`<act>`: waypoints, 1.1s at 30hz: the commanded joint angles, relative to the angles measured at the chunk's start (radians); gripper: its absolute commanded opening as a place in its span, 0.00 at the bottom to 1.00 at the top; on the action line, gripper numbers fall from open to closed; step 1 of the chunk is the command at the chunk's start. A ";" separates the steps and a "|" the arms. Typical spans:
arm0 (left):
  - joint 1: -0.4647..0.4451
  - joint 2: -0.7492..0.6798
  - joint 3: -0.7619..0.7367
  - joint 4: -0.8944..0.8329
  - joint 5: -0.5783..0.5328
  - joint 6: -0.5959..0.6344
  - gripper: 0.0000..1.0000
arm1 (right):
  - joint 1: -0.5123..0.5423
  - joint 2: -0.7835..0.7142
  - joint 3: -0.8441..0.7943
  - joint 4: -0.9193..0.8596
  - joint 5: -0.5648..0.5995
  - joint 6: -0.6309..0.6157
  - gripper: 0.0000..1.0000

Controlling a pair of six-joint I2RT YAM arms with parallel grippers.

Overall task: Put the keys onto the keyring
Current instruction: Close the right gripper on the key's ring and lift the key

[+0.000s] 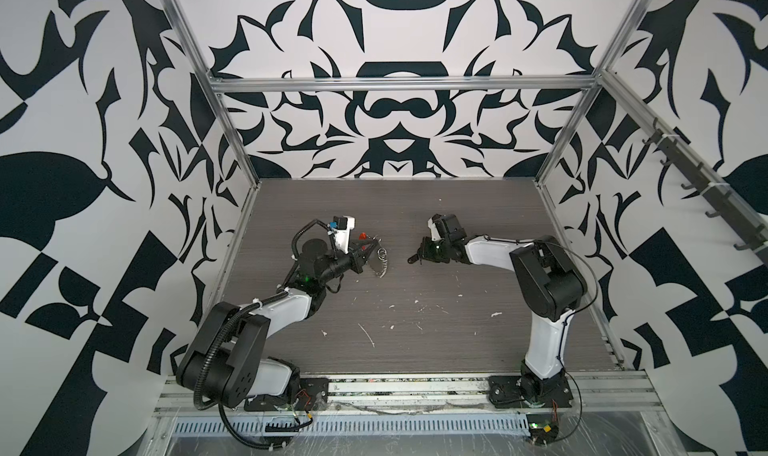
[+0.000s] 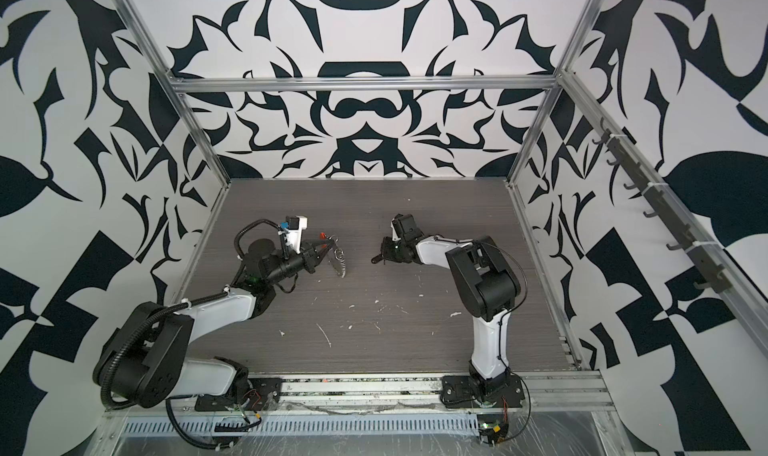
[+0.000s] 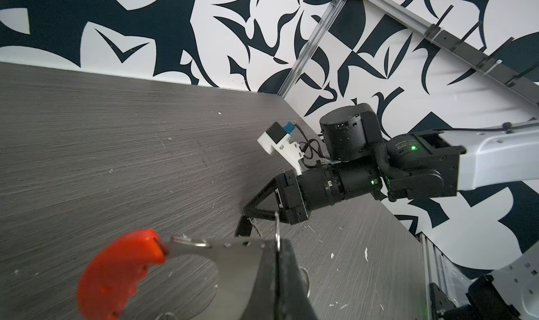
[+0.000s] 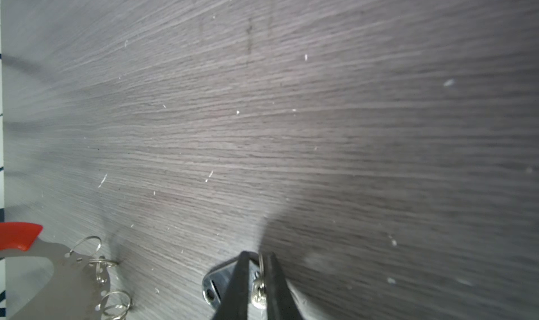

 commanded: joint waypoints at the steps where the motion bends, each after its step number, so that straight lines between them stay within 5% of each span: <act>1: 0.002 0.010 0.015 -0.026 0.013 -0.010 0.00 | 0.008 -0.017 0.005 0.002 0.016 -0.014 0.22; 33: 0.002 0.014 0.021 -0.026 0.023 -0.016 0.00 | 0.018 -0.060 -0.058 0.032 0.013 0.009 0.21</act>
